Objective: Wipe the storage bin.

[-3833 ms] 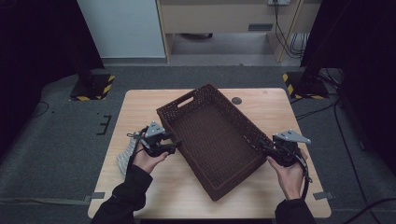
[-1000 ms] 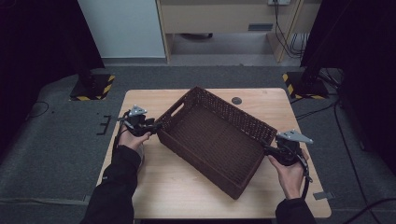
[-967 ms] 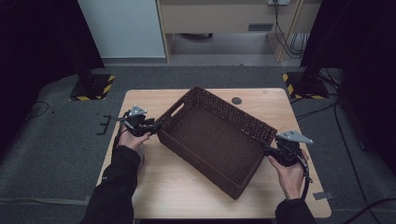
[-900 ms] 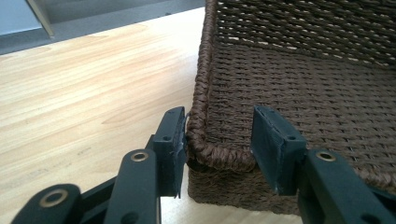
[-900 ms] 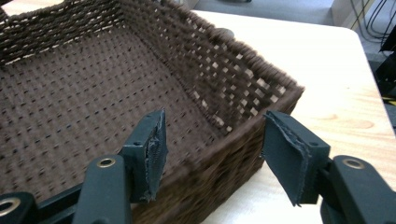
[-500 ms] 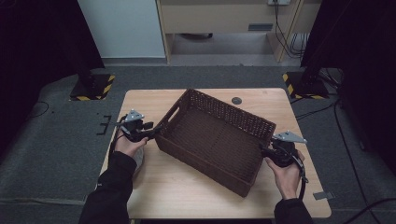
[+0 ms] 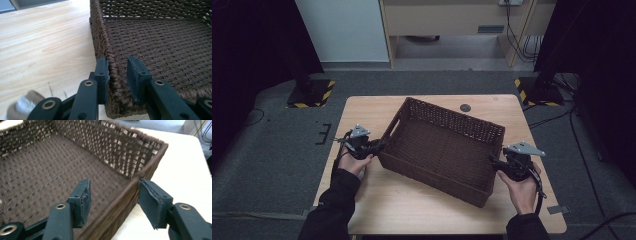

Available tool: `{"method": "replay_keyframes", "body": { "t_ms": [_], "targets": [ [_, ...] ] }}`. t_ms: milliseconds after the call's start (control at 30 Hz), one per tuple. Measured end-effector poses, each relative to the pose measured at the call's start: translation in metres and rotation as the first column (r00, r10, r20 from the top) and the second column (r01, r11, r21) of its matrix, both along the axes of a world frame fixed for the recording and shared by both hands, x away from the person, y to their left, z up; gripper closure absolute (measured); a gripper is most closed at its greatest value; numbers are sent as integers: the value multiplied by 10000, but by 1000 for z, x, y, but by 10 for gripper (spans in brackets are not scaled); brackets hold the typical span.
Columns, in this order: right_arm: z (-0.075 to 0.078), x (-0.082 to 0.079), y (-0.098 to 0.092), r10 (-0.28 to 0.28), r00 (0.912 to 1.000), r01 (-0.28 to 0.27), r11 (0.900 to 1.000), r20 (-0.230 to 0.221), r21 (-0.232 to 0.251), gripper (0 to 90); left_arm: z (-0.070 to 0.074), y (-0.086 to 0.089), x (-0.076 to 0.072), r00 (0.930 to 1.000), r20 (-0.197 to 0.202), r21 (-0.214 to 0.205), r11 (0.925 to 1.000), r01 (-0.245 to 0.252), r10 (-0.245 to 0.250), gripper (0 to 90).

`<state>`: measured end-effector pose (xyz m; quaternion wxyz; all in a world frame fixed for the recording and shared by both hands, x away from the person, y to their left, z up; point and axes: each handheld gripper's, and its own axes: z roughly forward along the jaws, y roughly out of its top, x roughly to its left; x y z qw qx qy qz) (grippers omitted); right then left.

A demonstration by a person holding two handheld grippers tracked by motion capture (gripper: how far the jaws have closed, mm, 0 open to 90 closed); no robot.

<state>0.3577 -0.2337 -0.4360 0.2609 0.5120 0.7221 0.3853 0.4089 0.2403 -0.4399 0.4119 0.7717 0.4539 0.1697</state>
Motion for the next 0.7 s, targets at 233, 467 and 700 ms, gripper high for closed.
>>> {"method": "replay_keyframes", "body": {
  "t_ms": [233, 467, 700],
  "targets": [
    [-6, 2, 3, -32, 9992, 11, 9987, -409, -518, 549, 7, 2, -6, 9987, 450, 59, 9997, 256, -258, 619],
    [-10, 15, 0, -203, 9997, 194, 9974, -117, -691, 608, 3, -3, -3, 9977, 282, 67, 9981, 615, -617, 694],
    [-6, 8, -2, -52, 10000, 48, 9983, -67, -583, 548, 2, -6, -16, 9977, 515, 326, 9986, 425, -441, 709]
  ]
}}
